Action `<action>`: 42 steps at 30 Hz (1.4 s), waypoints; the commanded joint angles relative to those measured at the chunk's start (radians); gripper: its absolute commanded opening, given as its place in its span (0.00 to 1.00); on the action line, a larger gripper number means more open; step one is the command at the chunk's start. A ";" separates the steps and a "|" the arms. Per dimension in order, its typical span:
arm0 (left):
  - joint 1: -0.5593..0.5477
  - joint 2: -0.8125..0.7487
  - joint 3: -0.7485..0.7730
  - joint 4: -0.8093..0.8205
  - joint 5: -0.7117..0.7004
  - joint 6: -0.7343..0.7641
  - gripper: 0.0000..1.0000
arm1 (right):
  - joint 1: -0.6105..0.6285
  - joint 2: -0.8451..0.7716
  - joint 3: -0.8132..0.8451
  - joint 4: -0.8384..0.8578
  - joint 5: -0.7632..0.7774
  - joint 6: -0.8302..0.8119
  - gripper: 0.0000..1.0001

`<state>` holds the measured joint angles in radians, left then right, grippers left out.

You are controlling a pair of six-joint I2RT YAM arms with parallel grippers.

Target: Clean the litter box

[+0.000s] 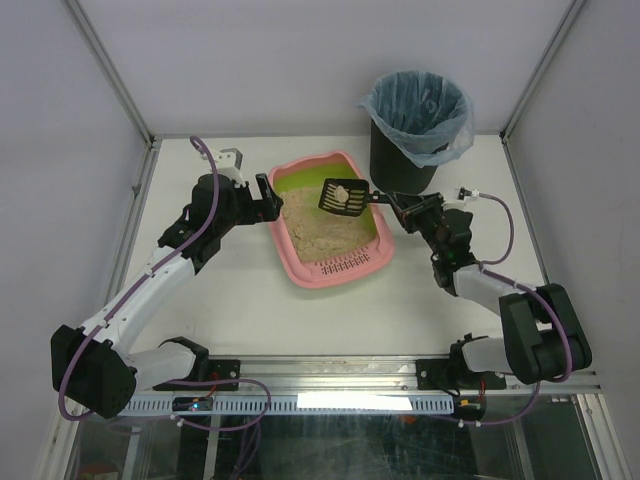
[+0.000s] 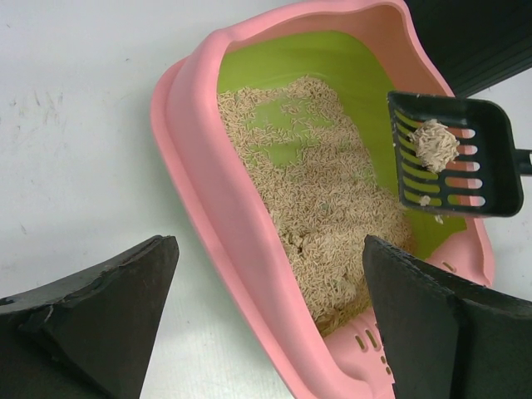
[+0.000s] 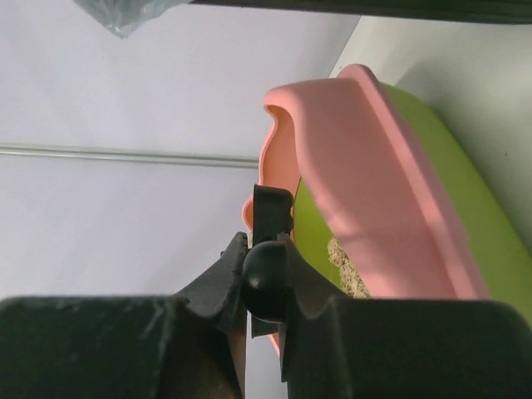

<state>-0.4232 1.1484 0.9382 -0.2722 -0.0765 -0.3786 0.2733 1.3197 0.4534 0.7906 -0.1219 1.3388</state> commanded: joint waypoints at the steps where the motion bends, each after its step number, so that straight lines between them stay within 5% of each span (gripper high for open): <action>1: 0.011 -0.024 -0.004 0.063 0.015 -0.012 0.99 | 0.057 -0.004 0.068 0.037 -0.035 -0.032 0.00; 5: 0.011 -0.003 0.026 0.036 0.024 0.001 0.98 | 0.011 -0.028 0.002 0.041 0.042 0.024 0.00; 18: 0.011 -0.022 -0.003 0.064 0.017 -0.014 0.99 | 0.044 0.011 0.099 0.002 -0.084 -0.042 0.00; 42: 0.011 -0.043 -0.002 0.049 0.012 -0.011 0.99 | 0.020 -0.004 0.096 -0.013 -0.080 -0.047 0.00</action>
<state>-0.4232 1.1442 0.9333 -0.2676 -0.0677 -0.3820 0.2726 1.3308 0.4976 0.7200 -0.1879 1.2999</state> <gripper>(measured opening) 0.987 0.156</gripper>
